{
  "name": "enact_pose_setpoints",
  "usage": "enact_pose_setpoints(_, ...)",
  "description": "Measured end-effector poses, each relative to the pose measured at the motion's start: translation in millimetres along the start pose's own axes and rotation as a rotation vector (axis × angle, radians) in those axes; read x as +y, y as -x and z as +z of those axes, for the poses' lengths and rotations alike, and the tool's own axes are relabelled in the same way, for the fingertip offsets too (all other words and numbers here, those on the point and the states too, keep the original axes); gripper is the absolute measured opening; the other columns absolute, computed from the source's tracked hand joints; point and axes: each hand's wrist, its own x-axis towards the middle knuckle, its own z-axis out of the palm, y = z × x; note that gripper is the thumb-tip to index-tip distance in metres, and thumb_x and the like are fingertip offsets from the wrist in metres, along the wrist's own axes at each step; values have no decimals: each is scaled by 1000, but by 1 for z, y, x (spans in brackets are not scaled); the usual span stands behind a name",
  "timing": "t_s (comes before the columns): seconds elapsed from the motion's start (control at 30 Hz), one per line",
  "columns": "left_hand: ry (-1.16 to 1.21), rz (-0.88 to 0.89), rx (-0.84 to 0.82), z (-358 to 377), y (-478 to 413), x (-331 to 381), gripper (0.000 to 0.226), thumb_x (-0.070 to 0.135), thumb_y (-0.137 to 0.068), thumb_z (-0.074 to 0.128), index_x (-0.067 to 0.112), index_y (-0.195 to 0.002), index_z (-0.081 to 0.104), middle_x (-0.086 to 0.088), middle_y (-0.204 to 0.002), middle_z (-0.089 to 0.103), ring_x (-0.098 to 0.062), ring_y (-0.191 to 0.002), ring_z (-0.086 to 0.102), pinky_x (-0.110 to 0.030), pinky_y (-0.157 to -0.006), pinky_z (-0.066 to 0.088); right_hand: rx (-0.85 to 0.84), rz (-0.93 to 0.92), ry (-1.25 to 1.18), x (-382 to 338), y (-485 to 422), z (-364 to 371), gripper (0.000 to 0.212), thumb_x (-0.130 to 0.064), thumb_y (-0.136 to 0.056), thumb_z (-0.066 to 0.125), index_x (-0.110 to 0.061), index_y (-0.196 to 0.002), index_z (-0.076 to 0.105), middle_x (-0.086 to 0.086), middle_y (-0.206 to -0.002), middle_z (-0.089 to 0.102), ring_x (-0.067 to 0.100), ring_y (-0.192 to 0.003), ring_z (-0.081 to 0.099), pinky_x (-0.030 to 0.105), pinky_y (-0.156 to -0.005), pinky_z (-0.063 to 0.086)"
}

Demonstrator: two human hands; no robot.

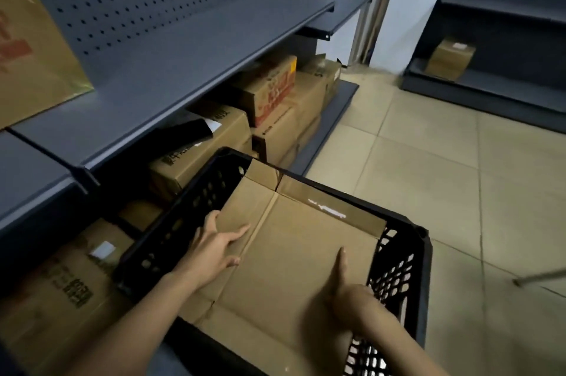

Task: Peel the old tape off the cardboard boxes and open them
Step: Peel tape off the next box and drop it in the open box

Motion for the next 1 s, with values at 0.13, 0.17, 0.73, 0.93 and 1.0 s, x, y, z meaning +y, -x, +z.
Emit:
enact_pose_setpoints(0.13, -65, -25, -129, 16, -17, -10, 73, 21, -93, 68, 44, -151, 30, -3, -162, -9, -33, -147, 8, -51, -120, 20, -44, -20, -72, 6, -22, 22, 91, -23, -104, 42, -28, -141, -42, 26, -136, 55, 32, -124, 56, 41, -105, 45)
enact_pose_setpoints(0.17, -74, -32, -152, 18, -23, -10, 76, 20, -93, 68, 44, -152, 27, -4, -161, -8, -33, -147, 7, -51, -119, 20, -78, -18, -79, 6, -29, 26, 92, -23, -104, 43, -31, -141, -41, 27, -134, 57, 33, -123, 57, 42, -104, 46)
enact_pose_setpoints(0.73, -286, -97, -506, 90, -85, -35, 99, 9, -90, 69, 49, -154, 5, -9, -160, -27, -41, -149, 0, -51, -117, 28, -76, 72, -73, -1, -91, 89, 81, -9, -100, 35, -31, -154, -22, 27, -138, 54, 32, -125, 57, 37, -103, 43)
enact_pose_setpoints(0.93, -467, -155, -562, 88, -94, -23, 92, -9, -96, 44, 48, -154, 1, -3, -165, -15, -30, -152, 6, -54, -116, 23, 53, 35, 231, -22, -97, 82, 65, 8, -98, 22, -3, -156, -4, 4, -140, 57, 23, -123, 60, 33, -95, 48)
enact_pose_setpoints(1.0, -510, -120, -551, 87, -94, -23, 102, -18, -90, 40, 48, -153, -5, -6, -165, -16, -32, -150, 16, -50, -118, 25, 62, 25, 284, -25, -98, 80, 62, 9, -98, 24, 4, -154, 0, 6, -141, 57, 23, -121, 61, 32, -93, 49)
